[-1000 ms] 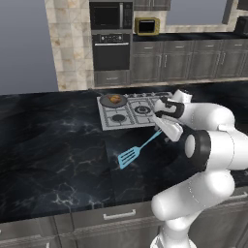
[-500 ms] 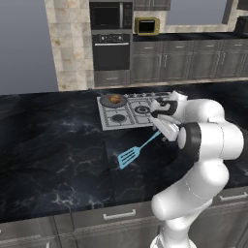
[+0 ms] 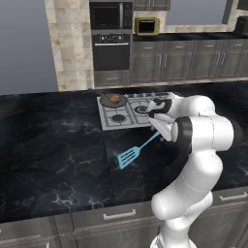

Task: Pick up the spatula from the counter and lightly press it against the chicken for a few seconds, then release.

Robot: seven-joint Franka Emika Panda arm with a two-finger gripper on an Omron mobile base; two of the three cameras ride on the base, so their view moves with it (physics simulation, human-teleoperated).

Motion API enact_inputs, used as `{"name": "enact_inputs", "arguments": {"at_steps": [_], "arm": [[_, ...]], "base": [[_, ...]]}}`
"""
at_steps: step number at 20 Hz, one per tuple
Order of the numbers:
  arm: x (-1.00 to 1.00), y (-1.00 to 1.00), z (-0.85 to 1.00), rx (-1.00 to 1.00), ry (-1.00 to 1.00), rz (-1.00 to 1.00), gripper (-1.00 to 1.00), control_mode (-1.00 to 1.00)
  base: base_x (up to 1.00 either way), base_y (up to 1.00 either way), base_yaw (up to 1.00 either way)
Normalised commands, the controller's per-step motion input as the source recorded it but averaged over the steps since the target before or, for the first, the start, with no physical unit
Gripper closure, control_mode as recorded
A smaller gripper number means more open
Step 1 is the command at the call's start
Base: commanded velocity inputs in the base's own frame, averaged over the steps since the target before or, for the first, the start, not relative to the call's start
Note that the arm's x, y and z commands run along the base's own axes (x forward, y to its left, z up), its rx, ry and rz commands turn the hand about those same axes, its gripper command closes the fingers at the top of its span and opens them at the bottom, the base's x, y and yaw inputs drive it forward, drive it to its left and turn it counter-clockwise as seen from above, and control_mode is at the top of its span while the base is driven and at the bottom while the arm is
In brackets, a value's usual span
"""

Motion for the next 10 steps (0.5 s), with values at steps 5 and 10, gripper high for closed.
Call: {"name": "enact_inputs", "arguments": {"at_steps": [5,10], "arm": [[0.19,0.00,-0.17,-0.01,0.00,0.00,-1.00,-1.00],[0.19,0.00,-0.17,-0.01,0.00,0.00,-1.00,-1.00]], "base": [[0.00,0.00,0.00],[0.00,0.00,0.00]]}}
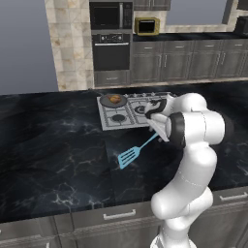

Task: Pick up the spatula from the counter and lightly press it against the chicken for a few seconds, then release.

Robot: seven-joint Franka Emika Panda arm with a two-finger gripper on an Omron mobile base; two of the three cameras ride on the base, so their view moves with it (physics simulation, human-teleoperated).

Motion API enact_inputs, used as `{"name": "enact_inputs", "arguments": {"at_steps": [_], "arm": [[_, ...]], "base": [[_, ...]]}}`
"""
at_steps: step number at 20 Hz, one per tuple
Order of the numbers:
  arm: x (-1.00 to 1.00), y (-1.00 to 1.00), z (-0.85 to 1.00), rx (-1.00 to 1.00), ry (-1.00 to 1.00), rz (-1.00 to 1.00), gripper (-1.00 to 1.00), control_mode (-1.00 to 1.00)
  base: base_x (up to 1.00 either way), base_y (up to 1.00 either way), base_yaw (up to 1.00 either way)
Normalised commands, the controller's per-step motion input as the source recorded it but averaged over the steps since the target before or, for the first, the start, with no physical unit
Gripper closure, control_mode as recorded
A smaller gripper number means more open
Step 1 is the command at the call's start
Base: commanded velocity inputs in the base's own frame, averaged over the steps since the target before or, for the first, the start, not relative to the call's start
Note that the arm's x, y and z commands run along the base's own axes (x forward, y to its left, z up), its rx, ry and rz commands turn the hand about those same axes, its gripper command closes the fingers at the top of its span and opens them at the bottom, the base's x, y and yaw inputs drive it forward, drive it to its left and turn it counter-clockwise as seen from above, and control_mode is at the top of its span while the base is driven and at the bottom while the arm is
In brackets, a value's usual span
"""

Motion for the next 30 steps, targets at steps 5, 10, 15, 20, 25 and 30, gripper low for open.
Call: {"name": "enact_inputs", "arguments": {"at_steps": [5,10,15,20,25,30], "arm": [[0.17,0.00,-0.17,-0.01,0.00,0.00,-1.00,-1.00],[0.21,0.00,-0.16,-0.01,0.00,0.00,-1.00,-1.00],[0.22,0.00,-0.15,-0.01,0.00,0.00,-1.00,-1.00],[0.22,0.00,-0.15,-0.01,0.00,0.00,-1.00,-1.00],[0.13,0.00,-0.10,-0.02,0.00,0.00,1.00,-1.00],[-0.08,-0.06,0.00,-0.01,-0.05,0.00,1.00,-1.00]], "base": [[0.00,0.00,0.00],[0.00,0.00,0.00],[0.00,0.00,0.00],[0.00,0.00,0.00],[0.00,0.00,0.00],[0.00,0.00,0.00]]}}
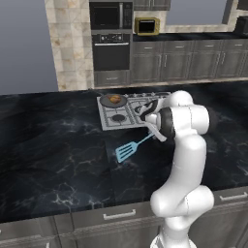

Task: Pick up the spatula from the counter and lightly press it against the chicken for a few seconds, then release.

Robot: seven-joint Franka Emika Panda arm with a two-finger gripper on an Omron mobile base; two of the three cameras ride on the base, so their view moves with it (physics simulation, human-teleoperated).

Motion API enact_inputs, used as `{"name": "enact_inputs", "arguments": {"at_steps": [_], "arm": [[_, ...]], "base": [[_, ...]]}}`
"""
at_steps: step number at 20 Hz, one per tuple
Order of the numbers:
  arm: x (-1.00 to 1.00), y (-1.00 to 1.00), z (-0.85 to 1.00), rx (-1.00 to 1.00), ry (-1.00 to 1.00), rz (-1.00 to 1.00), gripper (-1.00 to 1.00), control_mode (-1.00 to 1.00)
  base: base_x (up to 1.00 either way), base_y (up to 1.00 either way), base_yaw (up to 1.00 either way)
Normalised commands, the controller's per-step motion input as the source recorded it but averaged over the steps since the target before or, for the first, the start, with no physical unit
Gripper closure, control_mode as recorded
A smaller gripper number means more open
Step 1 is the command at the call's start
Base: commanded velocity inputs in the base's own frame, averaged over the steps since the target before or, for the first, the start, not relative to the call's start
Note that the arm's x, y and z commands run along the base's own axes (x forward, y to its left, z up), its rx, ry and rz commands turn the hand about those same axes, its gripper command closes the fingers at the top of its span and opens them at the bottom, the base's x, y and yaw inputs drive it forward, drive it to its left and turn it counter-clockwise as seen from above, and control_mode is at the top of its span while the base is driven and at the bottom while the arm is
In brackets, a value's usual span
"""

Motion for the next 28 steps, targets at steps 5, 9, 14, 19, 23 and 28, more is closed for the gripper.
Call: {"name": "enact_inputs", "arguments": {"at_steps": [5,9,14,19,23,28], "arm": [[-0.29,-0.12,0.00,0.00,-0.03,0.00,1.00,-1.00],[-0.59,-0.02,0.00,0.02,0.00,-0.03,1.00,-1.00],[-0.44,0.00,0.14,0.11,0.01,-0.24,1.00,-1.00],[-0.12,-0.04,0.38,0.13,0.10,-0.44,1.00,-1.00],[-0.15,-0.14,0.61,0.14,0.24,-0.40,1.00,-1.00],[-0.32,-0.09,0.51,0.07,0.22,-0.36,1.00,-1.00]], "base": [[0.00,0.00,0.00],[0.00,0.00,0.00],[0.00,0.00,0.00],[0.00,0.00,0.00],[0.00,0.00,0.00],[0.00,0.00,0.00]]}}
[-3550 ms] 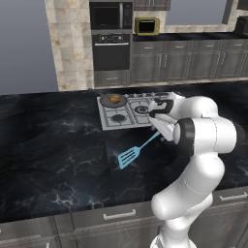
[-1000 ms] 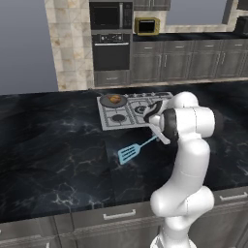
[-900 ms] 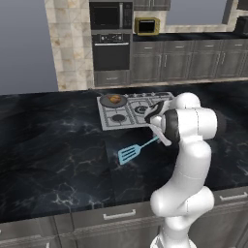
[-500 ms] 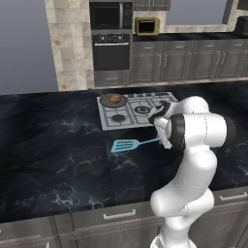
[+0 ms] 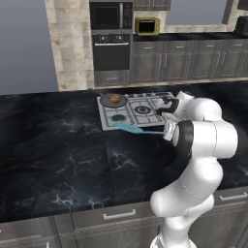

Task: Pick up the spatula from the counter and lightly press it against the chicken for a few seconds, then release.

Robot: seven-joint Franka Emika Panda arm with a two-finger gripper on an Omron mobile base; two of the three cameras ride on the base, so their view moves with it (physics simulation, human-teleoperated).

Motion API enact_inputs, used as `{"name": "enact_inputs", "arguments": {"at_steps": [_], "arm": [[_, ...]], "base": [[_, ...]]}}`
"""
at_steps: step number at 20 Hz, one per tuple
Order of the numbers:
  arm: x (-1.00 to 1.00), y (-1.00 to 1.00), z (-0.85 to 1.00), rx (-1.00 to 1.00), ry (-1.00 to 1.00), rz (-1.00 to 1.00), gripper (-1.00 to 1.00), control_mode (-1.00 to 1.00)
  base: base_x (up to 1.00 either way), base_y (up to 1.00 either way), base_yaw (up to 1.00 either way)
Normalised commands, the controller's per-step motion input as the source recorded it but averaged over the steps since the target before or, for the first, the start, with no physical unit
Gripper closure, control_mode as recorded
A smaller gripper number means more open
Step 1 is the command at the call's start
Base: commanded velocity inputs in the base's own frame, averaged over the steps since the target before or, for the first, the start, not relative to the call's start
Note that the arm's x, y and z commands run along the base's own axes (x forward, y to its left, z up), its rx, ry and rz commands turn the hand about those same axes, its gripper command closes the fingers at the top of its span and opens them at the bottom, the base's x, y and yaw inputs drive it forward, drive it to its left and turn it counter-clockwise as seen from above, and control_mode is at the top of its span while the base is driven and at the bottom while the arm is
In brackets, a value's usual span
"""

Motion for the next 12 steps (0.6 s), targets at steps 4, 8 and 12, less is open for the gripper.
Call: {"name": "enact_inputs", "arguments": {"at_steps": [4,8,12], "arm": [[-0.66,0.00,0.01,0.02,-0.01,-0.51,1.00,-1.00],[-0.70,0.05,0.00,0.04,-0.03,-0.56,1.00,-1.00],[-0.78,0.19,0.04,0.02,-0.05,-0.48,1.00,-1.00]], "base": [[0.00,0.00,0.00],[0.00,0.00,0.00],[0.00,0.00,0.00]]}}
